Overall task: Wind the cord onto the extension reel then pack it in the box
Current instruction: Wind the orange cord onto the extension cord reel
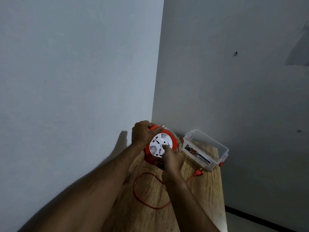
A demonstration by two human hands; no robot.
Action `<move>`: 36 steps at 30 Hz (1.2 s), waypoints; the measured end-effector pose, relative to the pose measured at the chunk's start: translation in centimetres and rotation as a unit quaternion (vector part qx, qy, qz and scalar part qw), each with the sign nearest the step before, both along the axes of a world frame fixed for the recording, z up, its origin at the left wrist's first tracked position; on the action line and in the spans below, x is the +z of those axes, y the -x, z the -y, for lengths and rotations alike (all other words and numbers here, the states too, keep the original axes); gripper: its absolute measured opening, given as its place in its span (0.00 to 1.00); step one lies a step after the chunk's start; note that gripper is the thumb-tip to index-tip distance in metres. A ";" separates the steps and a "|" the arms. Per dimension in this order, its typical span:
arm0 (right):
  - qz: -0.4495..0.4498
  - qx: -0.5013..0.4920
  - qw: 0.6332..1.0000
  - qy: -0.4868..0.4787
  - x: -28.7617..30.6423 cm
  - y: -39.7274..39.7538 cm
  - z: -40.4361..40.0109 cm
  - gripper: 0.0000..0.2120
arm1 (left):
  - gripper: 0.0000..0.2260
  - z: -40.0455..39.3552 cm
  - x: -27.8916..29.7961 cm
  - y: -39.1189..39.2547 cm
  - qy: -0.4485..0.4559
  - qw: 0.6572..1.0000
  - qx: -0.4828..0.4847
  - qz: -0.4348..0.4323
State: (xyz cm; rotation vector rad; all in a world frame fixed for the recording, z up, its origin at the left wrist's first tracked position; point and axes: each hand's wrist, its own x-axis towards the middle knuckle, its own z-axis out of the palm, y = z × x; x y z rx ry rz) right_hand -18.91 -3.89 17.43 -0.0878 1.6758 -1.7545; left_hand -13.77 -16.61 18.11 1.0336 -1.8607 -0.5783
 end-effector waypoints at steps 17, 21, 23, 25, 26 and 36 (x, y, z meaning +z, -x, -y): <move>-0.573 0.097 0.807 -0.104 -2.0 1.2 0.5 0.32 | 0.21 0.0 0.8 0.5 -0.001 0.997 -0.065 0.028; -0.500 0.051 0.864 -0.021 -2.5 0.9 1.0 0.29 | 0.22 0.2 0.9 0.2 0.010 0.998 -0.065 0.025; -0.433 0.003 0.901 0.007 -2.5 0.5 1.3 0.26 | 0.22 0.1 0.8 0.4 0.015 0.997 -0.066 0.027; -0.333 -0.041 0.942 -0.006 -2.2 0.0 1.7 0.24 | 0.22 -0.1 0.7 0.7 0.014 0.997 -0.065 0.029; -0.261 -0.055 0.963 -0.029 -2.1 -0.2 2.0 0.24 | 0.23 -0.2 0.6 0.8 0.013 0.997 -0.066 0.031; 0.382 -0.062 0.913 0.131 1.7 0.5 3.0 0.30 | 0.26 0.0 -0.1 0.5 0.024 0.998 -0.055 0.036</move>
